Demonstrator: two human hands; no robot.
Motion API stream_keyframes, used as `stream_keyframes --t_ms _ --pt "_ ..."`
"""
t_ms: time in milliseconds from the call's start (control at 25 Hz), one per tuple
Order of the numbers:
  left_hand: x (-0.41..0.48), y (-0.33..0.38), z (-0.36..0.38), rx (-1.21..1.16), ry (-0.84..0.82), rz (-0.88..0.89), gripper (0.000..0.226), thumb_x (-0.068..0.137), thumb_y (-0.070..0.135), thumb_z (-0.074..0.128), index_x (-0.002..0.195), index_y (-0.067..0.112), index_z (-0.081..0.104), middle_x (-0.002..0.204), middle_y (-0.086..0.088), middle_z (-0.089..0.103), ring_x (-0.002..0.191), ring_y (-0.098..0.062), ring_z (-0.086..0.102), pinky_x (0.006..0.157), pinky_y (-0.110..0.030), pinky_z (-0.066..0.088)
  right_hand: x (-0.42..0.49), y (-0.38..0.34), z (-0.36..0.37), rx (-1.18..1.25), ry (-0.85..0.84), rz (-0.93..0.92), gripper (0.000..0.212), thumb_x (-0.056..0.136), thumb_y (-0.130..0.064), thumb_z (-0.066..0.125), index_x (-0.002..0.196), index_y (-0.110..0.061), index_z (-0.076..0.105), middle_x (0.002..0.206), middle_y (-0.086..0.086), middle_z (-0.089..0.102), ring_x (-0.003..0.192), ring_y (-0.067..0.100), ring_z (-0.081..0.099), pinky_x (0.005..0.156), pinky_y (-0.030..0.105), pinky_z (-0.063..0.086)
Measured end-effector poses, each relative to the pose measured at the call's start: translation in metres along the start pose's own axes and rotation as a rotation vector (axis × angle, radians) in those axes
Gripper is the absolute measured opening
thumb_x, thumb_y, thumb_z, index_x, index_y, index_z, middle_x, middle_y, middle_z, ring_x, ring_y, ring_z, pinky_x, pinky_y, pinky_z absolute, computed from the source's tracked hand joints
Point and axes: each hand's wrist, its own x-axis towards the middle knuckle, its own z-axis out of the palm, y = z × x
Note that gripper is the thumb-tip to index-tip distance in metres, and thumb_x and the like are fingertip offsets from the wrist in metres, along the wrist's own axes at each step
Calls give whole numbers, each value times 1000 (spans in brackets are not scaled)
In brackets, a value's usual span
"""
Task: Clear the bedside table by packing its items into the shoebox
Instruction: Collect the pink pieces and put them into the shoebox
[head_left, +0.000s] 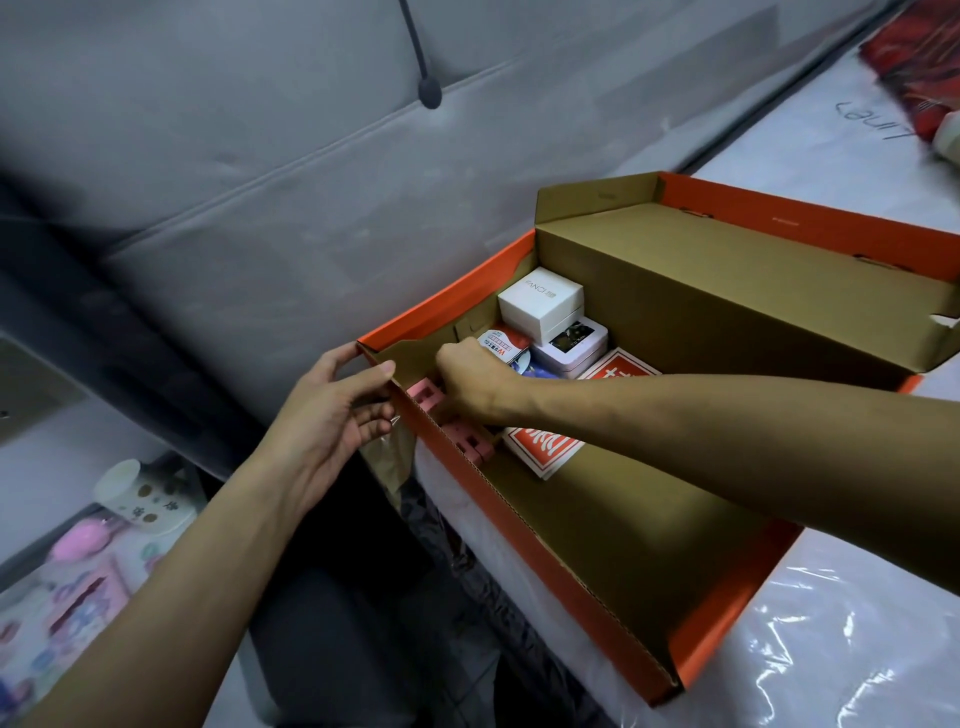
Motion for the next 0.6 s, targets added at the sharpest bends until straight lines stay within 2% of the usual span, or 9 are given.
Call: stream_keyframes --t_ms 80,240,400,520,600 --pt "0 -1 0 -5 -1 -1 45 89 6 66 131 16 53 65 -7 63 48 -13 56 43 -20 48 0 1 -1 17 7 -2 36 78 -20 78 60 -25 47 57 -16 45 54 4 55 34 4 27" --pt "2 -2 -2 -14 -4 -7 45 89 6 67 130 18 54 65 -6 62 48 -13 56 43 -20 48 3 -1 -2 36 -13 14 17 77 -20 79 75 -16 62 60 -15 48 53 0 49 43 5 29" --pt "4 -2 -3 -13 -10 -9 45 88 7 67 130 19 54 64 -5 63 48 -13 56 43 -20 48 4 -2 -2 7 -14 62 29 69 -26 85 84 -6 70 69 -4 58 60 9 55 51 14 40" --pt "4 -1 -4 -9 -13 -15 44 88 6 67 128 19 54 64 -5 63 48 -13 56 43 -20 48 4 -4 -5 -16 -34 86 32 67 -27 87 84 -4 71 66 -3 56 59 10 53 47 13 35" --pt "4 -1 -4 -12 -11 -19 43 88 6 67 127 19 55 63 -6 64 47 -12 56 42 -20 48 3 -5 -8 -24 -49 93 36 68 -29 86 89 -4 72 74 2 64 63 12 57 52 16 41"
